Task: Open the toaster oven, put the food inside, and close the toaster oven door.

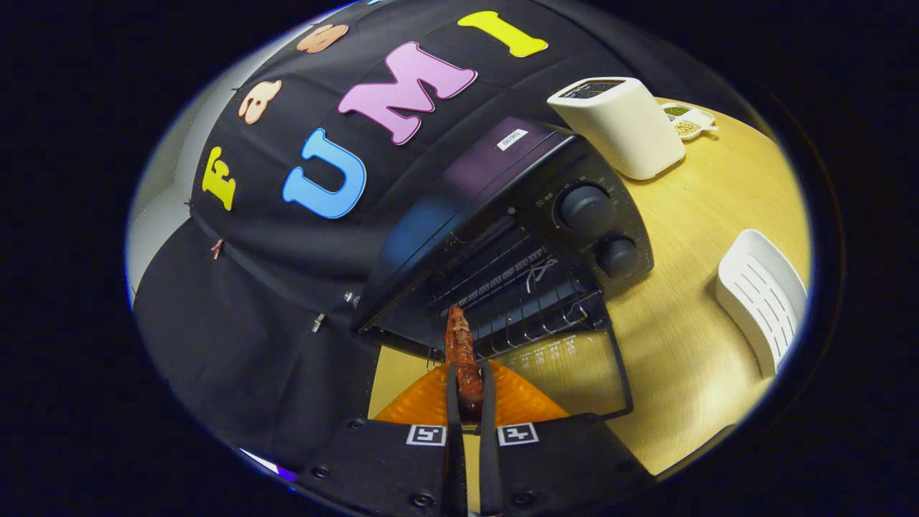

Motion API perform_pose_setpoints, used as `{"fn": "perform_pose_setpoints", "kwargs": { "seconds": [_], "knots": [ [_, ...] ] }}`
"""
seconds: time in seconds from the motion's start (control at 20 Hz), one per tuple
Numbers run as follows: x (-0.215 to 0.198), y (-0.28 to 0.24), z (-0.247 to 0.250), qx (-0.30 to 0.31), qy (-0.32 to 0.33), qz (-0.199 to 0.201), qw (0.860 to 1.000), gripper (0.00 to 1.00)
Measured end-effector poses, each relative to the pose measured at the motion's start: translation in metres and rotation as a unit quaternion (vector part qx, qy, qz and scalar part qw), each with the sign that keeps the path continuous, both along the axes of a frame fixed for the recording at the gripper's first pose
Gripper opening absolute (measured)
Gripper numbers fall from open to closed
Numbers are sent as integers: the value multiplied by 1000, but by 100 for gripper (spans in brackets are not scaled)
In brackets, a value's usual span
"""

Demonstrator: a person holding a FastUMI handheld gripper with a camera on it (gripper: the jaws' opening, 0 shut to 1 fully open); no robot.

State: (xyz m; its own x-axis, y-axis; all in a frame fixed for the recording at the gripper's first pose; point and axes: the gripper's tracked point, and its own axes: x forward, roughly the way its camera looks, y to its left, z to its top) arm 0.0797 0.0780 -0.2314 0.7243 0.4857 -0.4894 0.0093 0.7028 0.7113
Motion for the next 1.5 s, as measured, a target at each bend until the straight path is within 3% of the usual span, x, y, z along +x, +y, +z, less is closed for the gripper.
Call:
{"fn": "perform_pose_setpoints", "kwargs": {
  "seconds": [0.3, 0.75, 0.95, 1.1, 1.25, 1.5],
  "knots": [
    [43, 27, -15, 13, -18, -48, 999, 11],
    [82, 23, -34, -29, -61, -122, 990, 13],
    [82, 16, -30, -70, -84, -132, 985, 25],
    [77, 11, -27, -93, -90, -121, 984, 75],
    [63, 3, -27, -120, -86, -104, 984, 98],
    [24, -7, -20, -170, -67, -60, 981, 98]
  ]
}}
